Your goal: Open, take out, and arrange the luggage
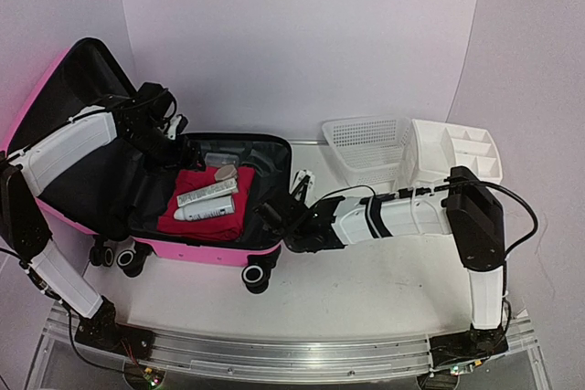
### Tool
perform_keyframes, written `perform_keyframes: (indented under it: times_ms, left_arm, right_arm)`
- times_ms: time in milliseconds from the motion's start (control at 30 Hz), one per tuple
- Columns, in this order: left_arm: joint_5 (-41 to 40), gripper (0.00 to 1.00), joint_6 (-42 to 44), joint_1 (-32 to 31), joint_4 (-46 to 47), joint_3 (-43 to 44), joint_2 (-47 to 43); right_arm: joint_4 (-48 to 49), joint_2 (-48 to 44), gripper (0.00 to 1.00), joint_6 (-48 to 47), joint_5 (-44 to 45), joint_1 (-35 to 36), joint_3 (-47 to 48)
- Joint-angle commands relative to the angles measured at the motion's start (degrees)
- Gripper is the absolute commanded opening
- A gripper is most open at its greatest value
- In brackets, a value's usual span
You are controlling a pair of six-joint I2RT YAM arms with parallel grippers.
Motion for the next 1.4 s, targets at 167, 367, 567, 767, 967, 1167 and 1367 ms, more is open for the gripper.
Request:
perform_keyframes:
  times_ms: [167,367,567,767,967,1167,1367]
  left_arm:
    - [1.18,0.92,0.21,-0.85,3.68,-1.88,-2.56]
    - [4.29,0.92,2.03,-0.86,5.07,-3.14,-4.98]
    - [9.72,0.93,4.74,-0.87,6.44,-4.39,-7.64]
    - [19.40,0.93,5.55,-1.15,12.45,-10.92,-10.51]
    - [22.62,0.92,4.57,-2.58,15.94,-14.50,-11.58]
    - [22.78,0.92,3.14,-5.88,17.50,-16.00,-13.26]
    - [22.17,0.92,1.30,-9.80,18.76,-17.16,-13.99]
  right_arm:
    - [4.35,-8.56,0.65,-24.48,-3.84,2.12,-0.81]
    - [-9.19,-18.55,0.94,-45.33,-5.78,0.36,-1.65]
    - [-36.19,-25.00,0.98,-60.04,-5.19,-4.17,3.66]
    - [-53.75,-34.62,0.98,-69.92,-12.95,-20.00,6.20]
    - [-61.60,-32.04,0.98,-70.04,-33.36,-41.64,14.97]
    - [-62.33,-25.33,0.98,-71.07,-40.51,-45.51,20.04]
    - [-62.61,-18.89,0.91,-66.60,-35.79,-46.91,24.72]
